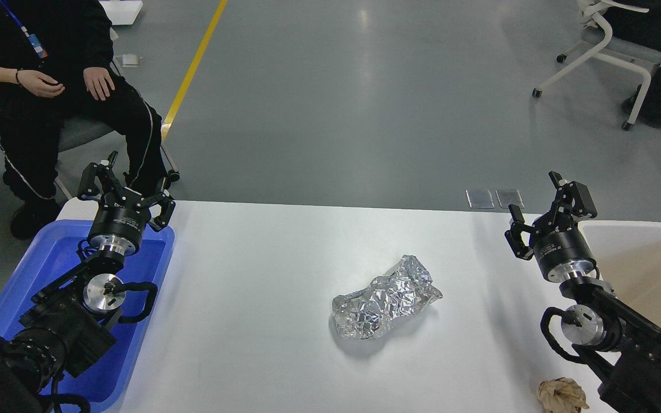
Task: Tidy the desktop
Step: 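Move the right gripper toward the crumpled silver foil wrapper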
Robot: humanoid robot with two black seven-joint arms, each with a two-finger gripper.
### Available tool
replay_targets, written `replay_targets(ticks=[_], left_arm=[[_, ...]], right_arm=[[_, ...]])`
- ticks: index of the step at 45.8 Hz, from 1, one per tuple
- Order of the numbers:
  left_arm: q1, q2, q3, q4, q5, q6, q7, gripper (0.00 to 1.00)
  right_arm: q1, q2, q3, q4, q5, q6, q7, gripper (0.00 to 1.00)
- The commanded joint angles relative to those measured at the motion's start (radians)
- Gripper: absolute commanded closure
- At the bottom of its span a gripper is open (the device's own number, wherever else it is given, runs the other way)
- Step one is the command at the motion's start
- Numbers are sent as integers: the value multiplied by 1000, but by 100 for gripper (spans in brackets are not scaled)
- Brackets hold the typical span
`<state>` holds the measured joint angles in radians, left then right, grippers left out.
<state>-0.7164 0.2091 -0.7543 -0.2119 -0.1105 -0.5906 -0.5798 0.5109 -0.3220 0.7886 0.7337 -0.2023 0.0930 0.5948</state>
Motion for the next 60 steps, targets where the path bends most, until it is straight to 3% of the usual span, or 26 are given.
replay_targets(ticks=[1, 14, 23, 27, 39, 51, 60], left_arm=[[0, 0, 0, -1, 0, 0, 0, 0], [0, 1, 0, 0, 0, 0, 0, 0], [0, 1, 0, 0, 0, 0, 0, 0], [0, 0, 0, -1, 0, 0, 0, 0], [0, 1, 0, 0, 0, 0, 0, 0], [0, 0, 0, 0, 0, 0, 0, 0], [0, 0, 0, 0, 0, 0, 0, 0]], right_arm=[[-18, 0, -2, 3, 1, -1, 0, 0], [-32, -11, -46, 38, 1, -12, -1, 0], [10, -190, -244, 338, 0, -122, -30, 0], [78, -268, -371, 407, -29, -162, -99, 0], [270, -460, -618, 503, -267, -153, -297, 0], [486, -531, -839, 555, -356, 28, -365, 0], [673, -499, -1063, 553, -577, 13, -379, 0]])
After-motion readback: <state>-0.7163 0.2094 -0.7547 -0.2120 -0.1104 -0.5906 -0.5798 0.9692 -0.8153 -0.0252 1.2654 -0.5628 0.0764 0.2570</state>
